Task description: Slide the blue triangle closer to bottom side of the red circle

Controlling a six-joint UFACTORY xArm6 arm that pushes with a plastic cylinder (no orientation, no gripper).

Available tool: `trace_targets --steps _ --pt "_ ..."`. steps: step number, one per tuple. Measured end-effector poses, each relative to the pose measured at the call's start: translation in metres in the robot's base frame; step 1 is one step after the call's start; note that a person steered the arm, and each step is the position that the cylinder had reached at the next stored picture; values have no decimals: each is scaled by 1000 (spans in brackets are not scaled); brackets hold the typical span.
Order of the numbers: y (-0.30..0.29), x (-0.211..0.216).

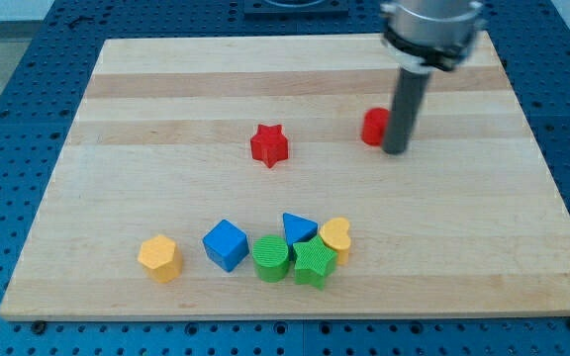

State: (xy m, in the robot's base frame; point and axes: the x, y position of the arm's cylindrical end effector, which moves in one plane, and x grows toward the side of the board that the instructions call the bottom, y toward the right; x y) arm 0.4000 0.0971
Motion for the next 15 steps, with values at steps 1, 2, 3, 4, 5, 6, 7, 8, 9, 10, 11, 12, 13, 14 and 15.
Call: trace_targets --steps 1,2,3,4,5,6,7,8,9,10,11,12,13,14,15 --pt "-35 -39" --pt "-49 -50" --pt "-30 -28" --pt "-8 66" --pt "-23 162" --pt "-67 211" --pt "-122 219" --pt "-128 215" --pt "-128 195" --pt "-128 159" --pt "-125 134" --pt "-98 134" --pt "-77 129" --pt "-76 109" --pt "-76 84"
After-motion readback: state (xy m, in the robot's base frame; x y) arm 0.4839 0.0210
